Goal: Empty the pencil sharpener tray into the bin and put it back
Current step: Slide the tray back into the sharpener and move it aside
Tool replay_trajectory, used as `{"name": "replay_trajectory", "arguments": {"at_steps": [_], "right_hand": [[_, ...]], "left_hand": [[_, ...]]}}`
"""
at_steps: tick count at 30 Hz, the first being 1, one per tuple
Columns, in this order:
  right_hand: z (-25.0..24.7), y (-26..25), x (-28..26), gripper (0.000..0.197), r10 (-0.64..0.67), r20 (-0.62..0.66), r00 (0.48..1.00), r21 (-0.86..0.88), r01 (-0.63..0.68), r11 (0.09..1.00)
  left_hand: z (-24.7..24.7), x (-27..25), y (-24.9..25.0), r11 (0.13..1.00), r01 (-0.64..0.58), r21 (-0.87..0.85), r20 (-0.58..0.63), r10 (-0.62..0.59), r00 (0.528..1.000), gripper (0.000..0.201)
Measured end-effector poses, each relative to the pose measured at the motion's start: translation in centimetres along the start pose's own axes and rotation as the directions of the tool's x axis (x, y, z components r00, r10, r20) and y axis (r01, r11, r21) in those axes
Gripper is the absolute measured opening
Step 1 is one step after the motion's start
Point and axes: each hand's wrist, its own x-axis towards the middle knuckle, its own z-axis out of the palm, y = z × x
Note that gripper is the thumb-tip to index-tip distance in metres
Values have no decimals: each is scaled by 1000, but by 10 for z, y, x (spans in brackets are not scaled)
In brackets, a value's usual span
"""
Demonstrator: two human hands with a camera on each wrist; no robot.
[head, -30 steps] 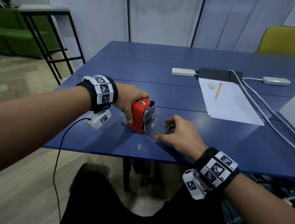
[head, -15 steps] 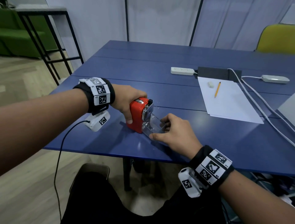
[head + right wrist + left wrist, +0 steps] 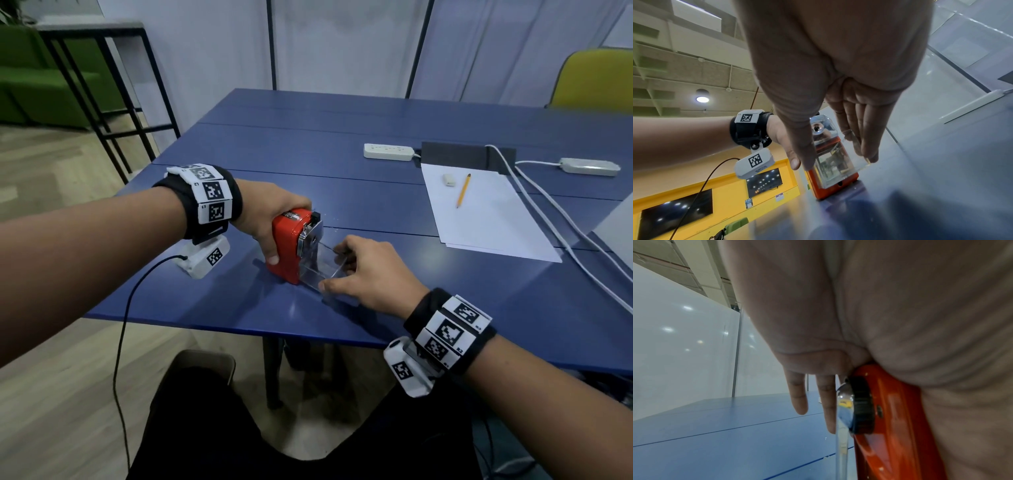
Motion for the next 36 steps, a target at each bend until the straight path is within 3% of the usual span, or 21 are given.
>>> {"name": "replay_trajectory", "arguments": {"at_steps": [7, 10, 13, 17, 21, 24, 29, 36], "right_hand": [[2, -4, 12, 62, -13, 25, 1000, -11, 13, 1000], [0, 0, 10, 89, -31, 71, 997, -8, 31, 999], [-13, 5, 7, 112, -54, 125, 991, -27, 57, 998], [-19, 16, 0, 88, -94, 142, 985, -62, 104, 993], [-11, 15, 0, 66, -131, 121, 984, -30, 135, 990], [-9, 12, 5, 54, -141, 101, 985, -94, 151, 984], [-5, 5, 11, 37, -131, 50, 990, -114, 136, 984], [1, 0, 17, 33, -87, 20, 996, -127, 88, 988]], "left_hand": [[-1, -4, 5, 999, 41, -2, 7, -41, 999, 85], [2, -10, 7, 998, 55, 30, -41, -53, 998, 105], [7, -27, 9, 988, 155, 23, -187, -148, 971, 130], [29, -56, 24, 973, 231, 17, -323, -213, 922, 125], [53, -50, 42, 948, 269, -171, -408, -317, 856, 102], [58, -42, 42, 937, 276, -213, -465, -346, 815, 91], [50, -38, 28, 963, 195, -186, -442, -259, 859, 88], [45, -35, 14, 982, 101, -159, -422, -160, 892, 88]]}}
